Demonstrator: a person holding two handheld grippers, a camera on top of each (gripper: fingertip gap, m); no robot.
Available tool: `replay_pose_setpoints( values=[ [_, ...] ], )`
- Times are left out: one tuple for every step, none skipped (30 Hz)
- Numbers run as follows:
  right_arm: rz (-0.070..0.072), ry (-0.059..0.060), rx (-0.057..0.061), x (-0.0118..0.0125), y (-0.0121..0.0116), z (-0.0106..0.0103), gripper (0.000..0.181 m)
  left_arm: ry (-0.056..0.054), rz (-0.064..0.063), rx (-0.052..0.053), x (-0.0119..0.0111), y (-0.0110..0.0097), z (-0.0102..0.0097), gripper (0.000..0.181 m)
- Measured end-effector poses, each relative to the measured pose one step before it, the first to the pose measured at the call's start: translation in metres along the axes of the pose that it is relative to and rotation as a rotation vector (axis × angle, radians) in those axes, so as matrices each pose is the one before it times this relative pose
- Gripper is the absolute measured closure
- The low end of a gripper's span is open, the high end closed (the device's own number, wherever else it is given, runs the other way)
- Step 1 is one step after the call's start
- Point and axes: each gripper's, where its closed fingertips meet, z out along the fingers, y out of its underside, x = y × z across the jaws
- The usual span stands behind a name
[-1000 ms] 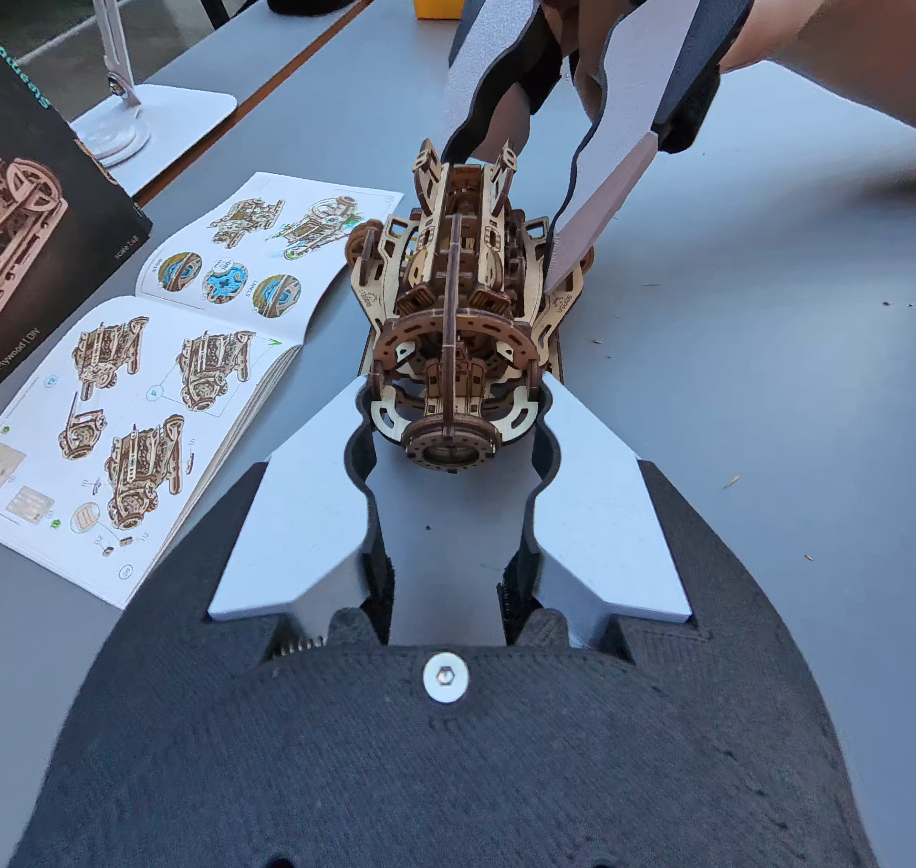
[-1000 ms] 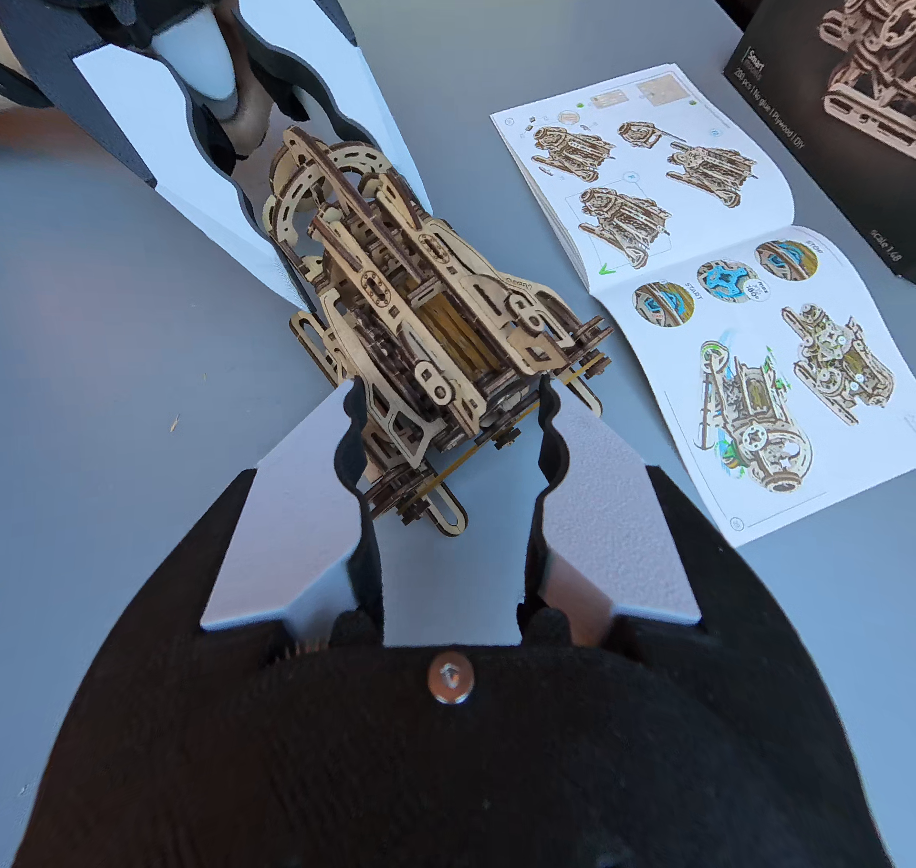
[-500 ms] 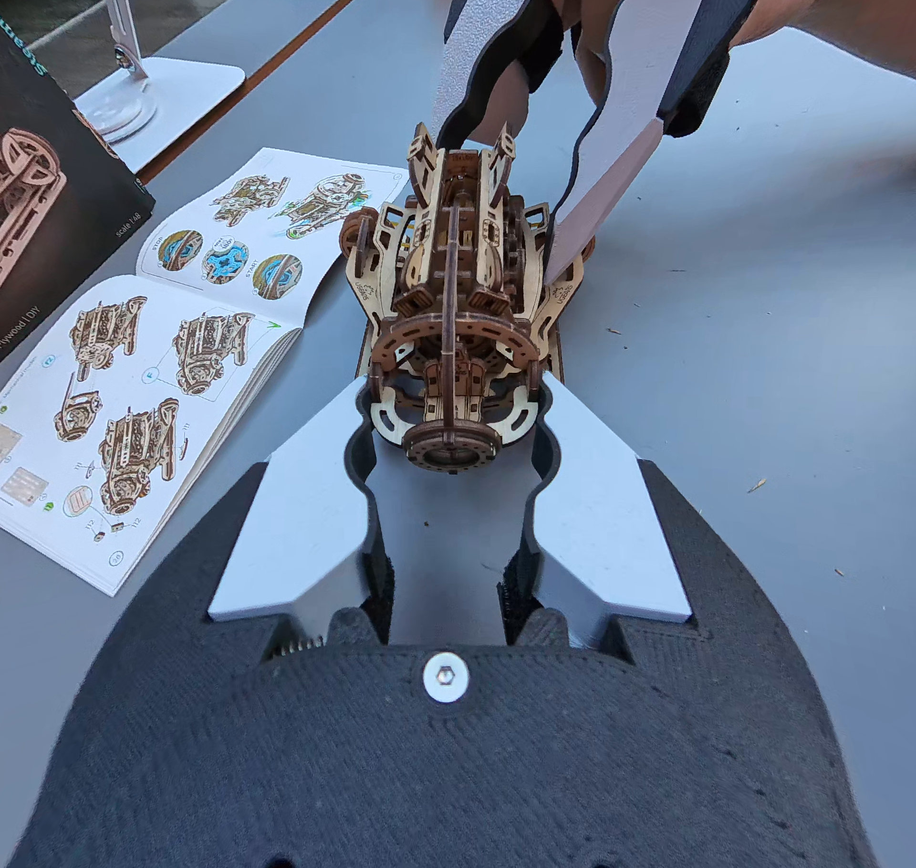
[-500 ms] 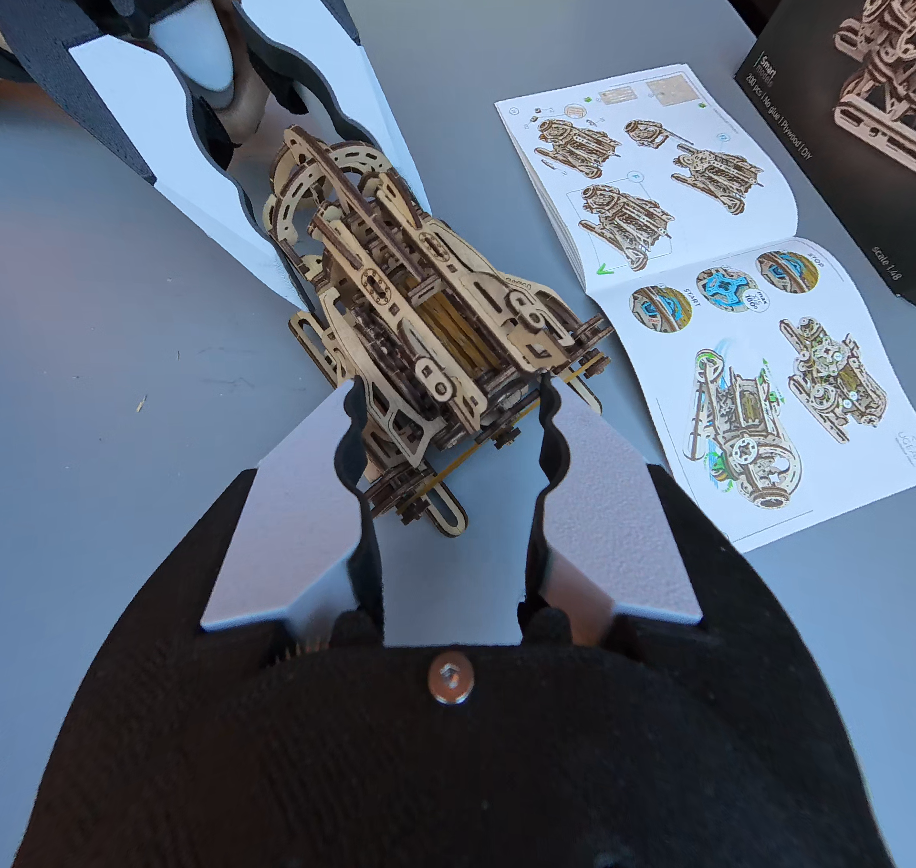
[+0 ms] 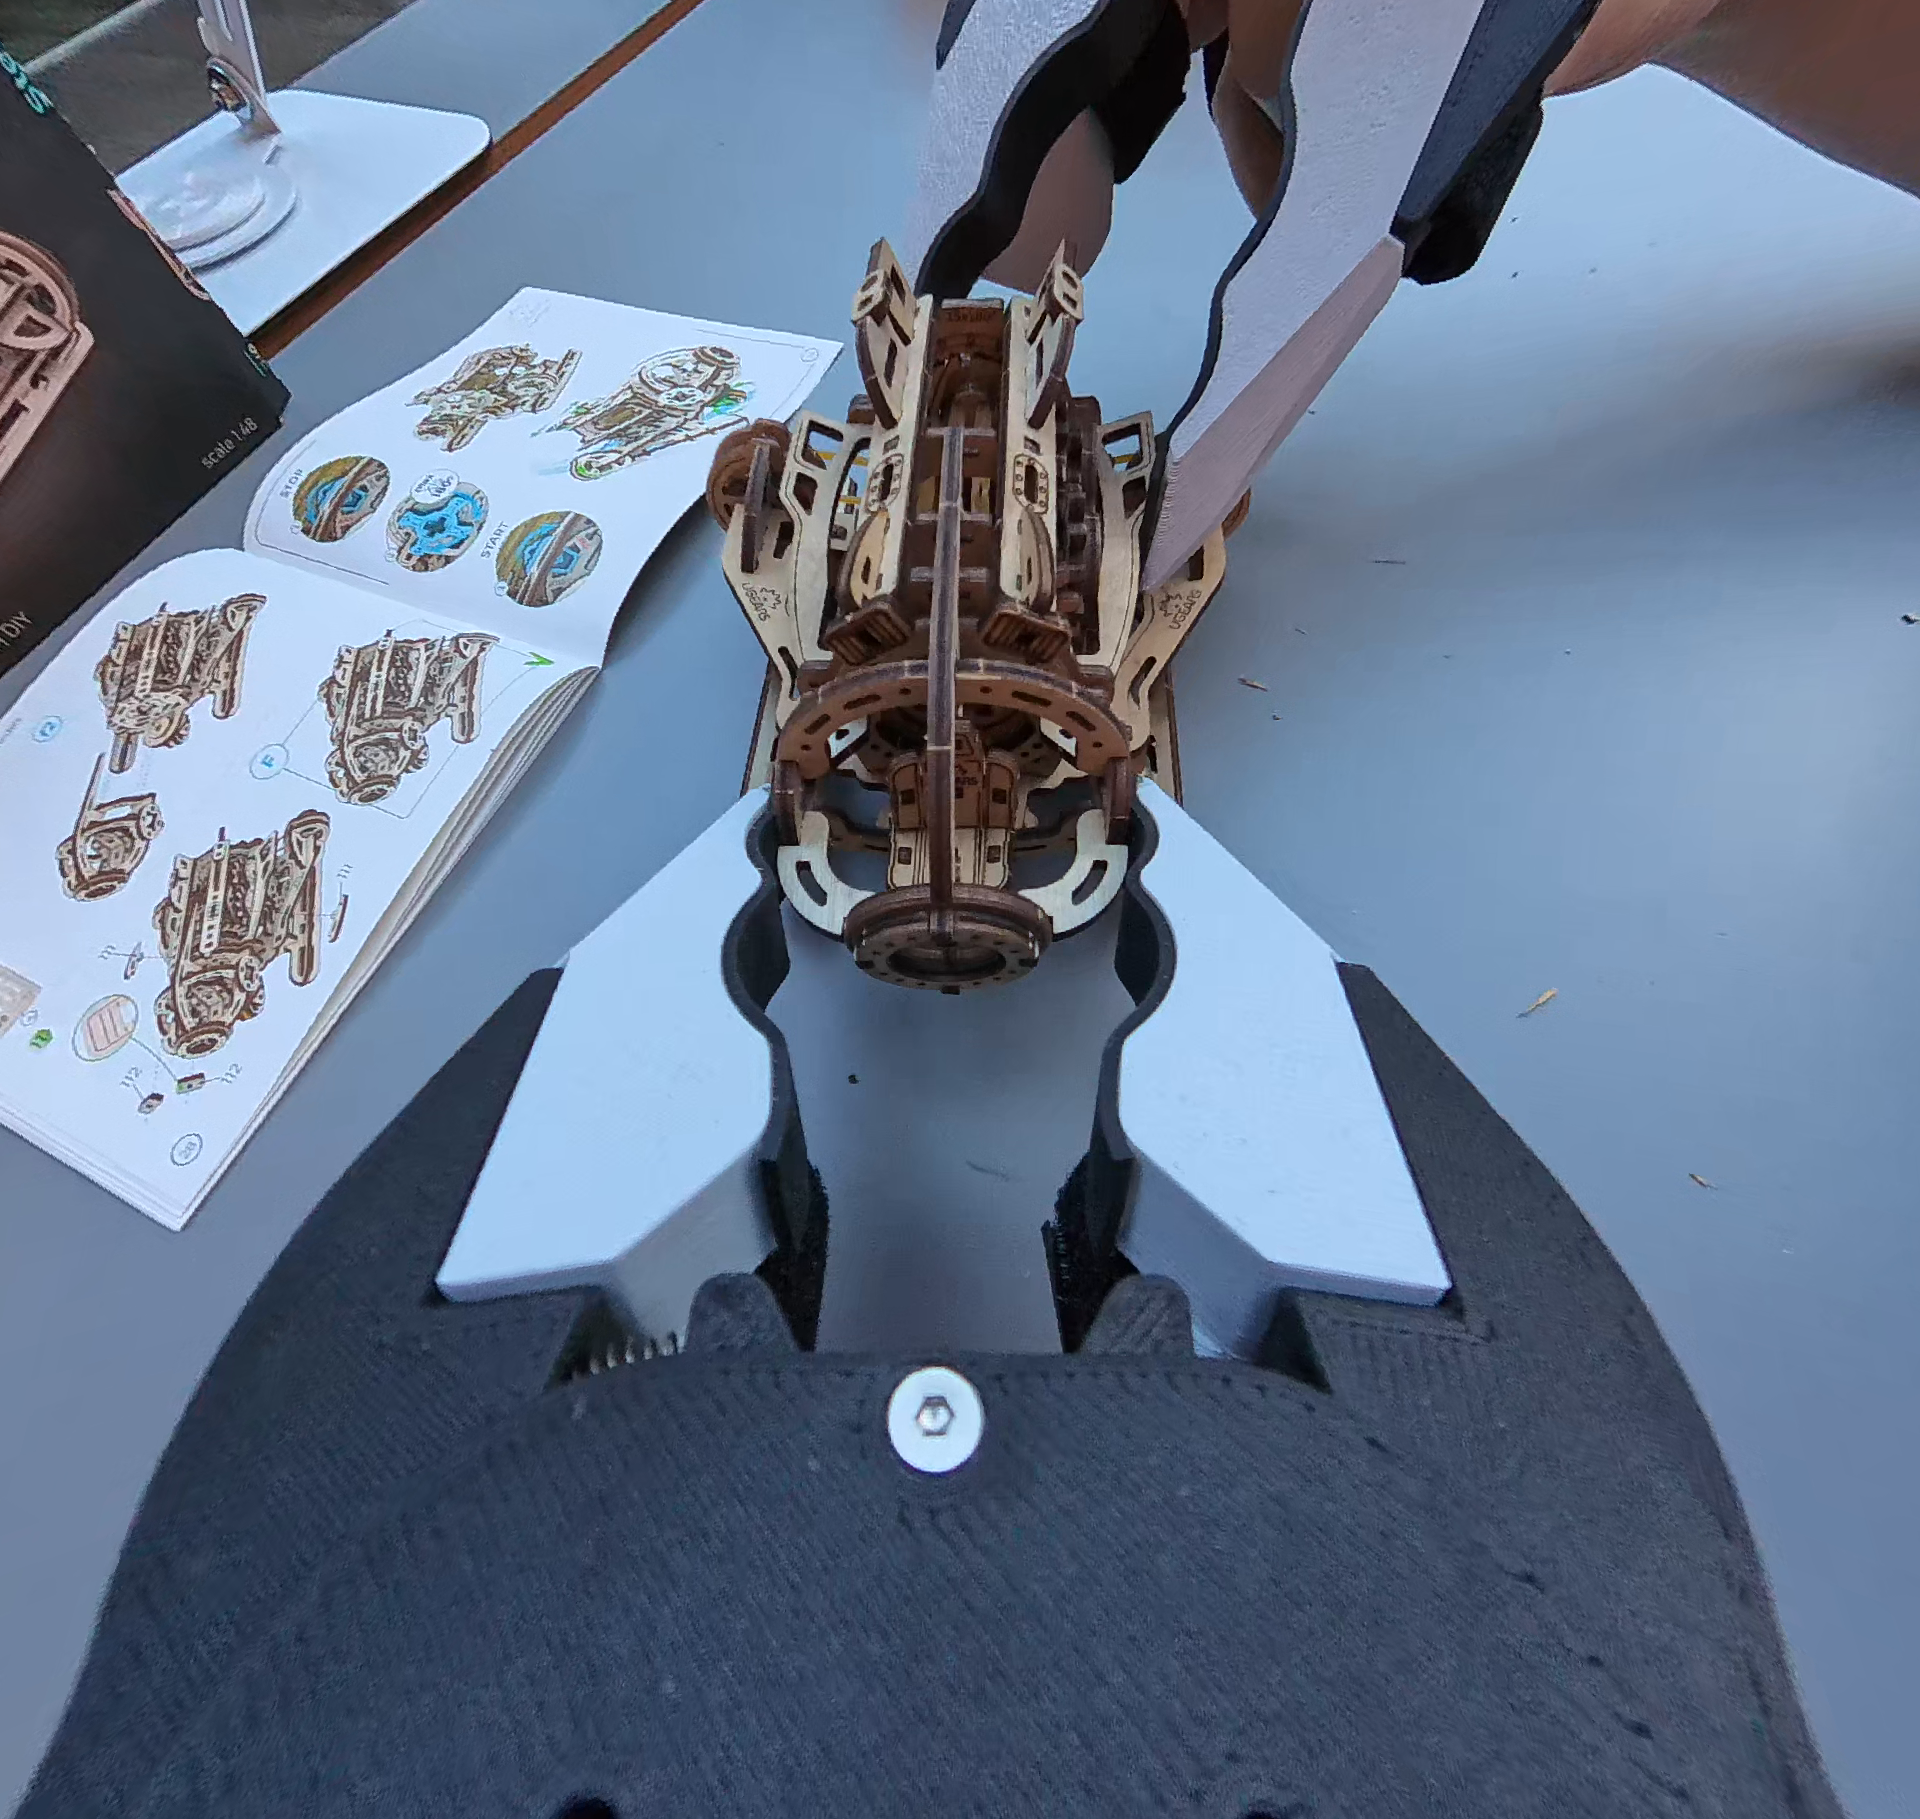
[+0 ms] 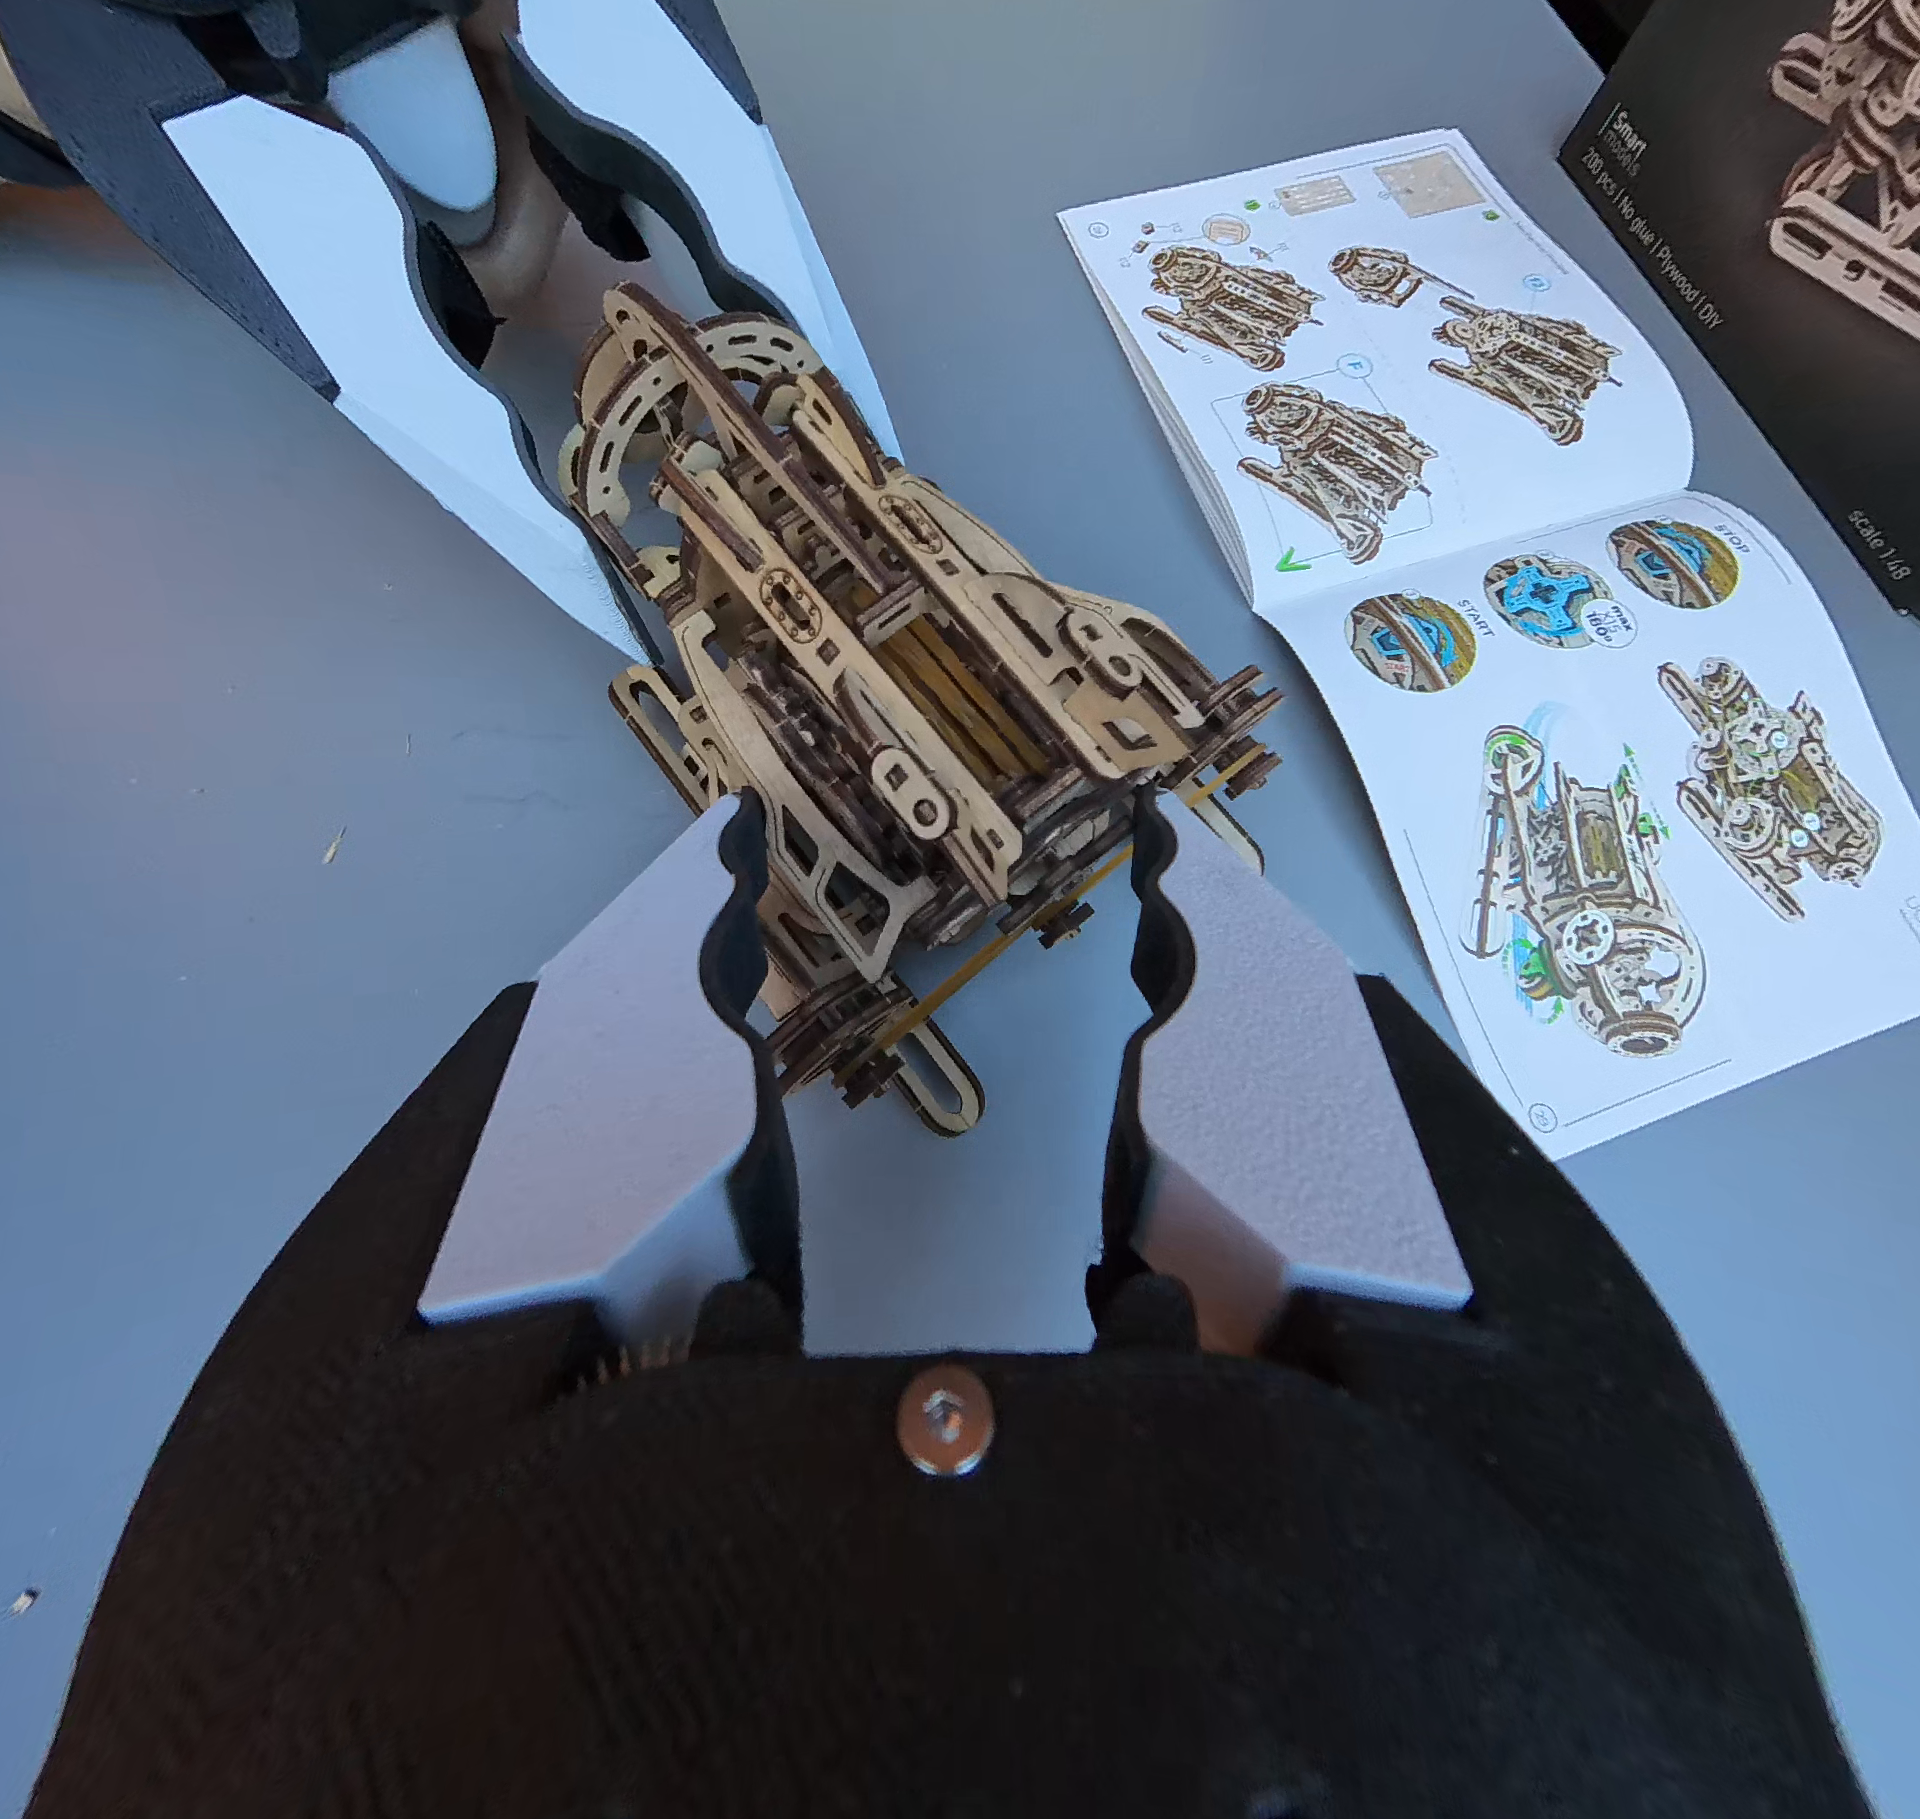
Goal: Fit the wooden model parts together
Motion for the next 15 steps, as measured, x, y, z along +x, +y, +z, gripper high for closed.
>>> replay_pose_setpoints(
  values=[
    [-0.0024, 0.002, 0.0017, -0.00014, 0.00002, 0.00008, 0.111, -0.0019, 0.0021, -0.002, 0.00001, 0.00038, 0.00002, 0.12],
    [-0.0017, 0.002, 0.0012, 0.0001, 0.00015, 0.00015, 0.111, -0.0003, -0.0007, 0.0003, 0.00002, 0.00013, 0.00012, 0.12],
    [0.0004, 0.0014, -0.0002, 0.00037, 0.00023, 0.00007, 0.111, 0.0008, -0.0028, 0.0035, -0.00007, -0.00015, 0.00033, 0.12],
    [0.001, 0.0008, -0.0003, 0.00032, 0.00004, 0.00017, 0.111, 0.0015, -0.0044, 0.0038, -0.00017, 0.00017, 0.00038, 0.12],
    [0.0003, 0.0012, -0.0007, 0.0004, 0.0001, 0.00028, 0.111, 0.0017, -0.0056, 0.0035, -0.00042, 0.00023, 0.00036, 0.12],
    [-0.0009, 0.0014, -0.0018, 0.00029, 0.00028, 0.00031, 0.11, 0.0017, -0.0069, 0.0031, -0.00034, 0.00019, 0.00028, 0.12],
    [-0.0024, 0.0023, -0.0007, 0.00012, 0.00015, 0.00032, 0.11, 0.0017, -0.006, 0.0023, -0.00016, 0.00027, 0.00002, 0.12],
    [-0.0025, 0.0012, 0.001, -0.00023, -0.00008, 0.0004, 0.11, 0.0007, -0.0024, 0.0002, -0.0001, 0.00037, -0.00003, 0.12],
    [-0.0006, 0.0008, 0.0016, -0.00019, -0.00018, 0.00034, 0.11, -0.0008, -0.0004, 0.0007, 0.00001, 0.00027, -0.00022, 0.12],
    [0.0007, -0.0003, 0.001, -0.00024, -0.00011, 0.00033, 0.11, -0.0017, -0.0006, 0.0033, -0.00005, -0.00022, -0.00043, 0.12],
    [0.0006, -0.0008, 0.0021, -0.00015, -0.00022, 0.00021, 0.109, -0.002, -0.0007, 0.0024, 0.00025, -0.0001, -0.00033, 0.12],
    [0.0004, -0.0005, 0.0032, -0.00016, -0.00039, -0.00001, 0.109, -0.0019, -0.0003, -0.0004, 0.00011, 0.0004, -0.00008, 0.12],
    [0.0016, -0.0015, 0.0031, -0.00018, -0.0004, 0.00002, 0.109, -0.0014, -0.0011, -0.0002, 0.00001, 0.00029, -0.00009, 0.12],
    [0.0029, -0.0023, 0.002, -0.0003, -0.00017, 0.00003, 0.109, -0.0006, -0.0025, 0.0009, 0.00002, 0.00003, -0.00021, 0.12],
    [0.0017, -0.001, 0.0022, -0.00002, 0.00002, 0.00009, 0.109, 0.0, -0.002, 0.0008, 0.00003, -0.00003, -0.00009, 0.12]
  ],
)
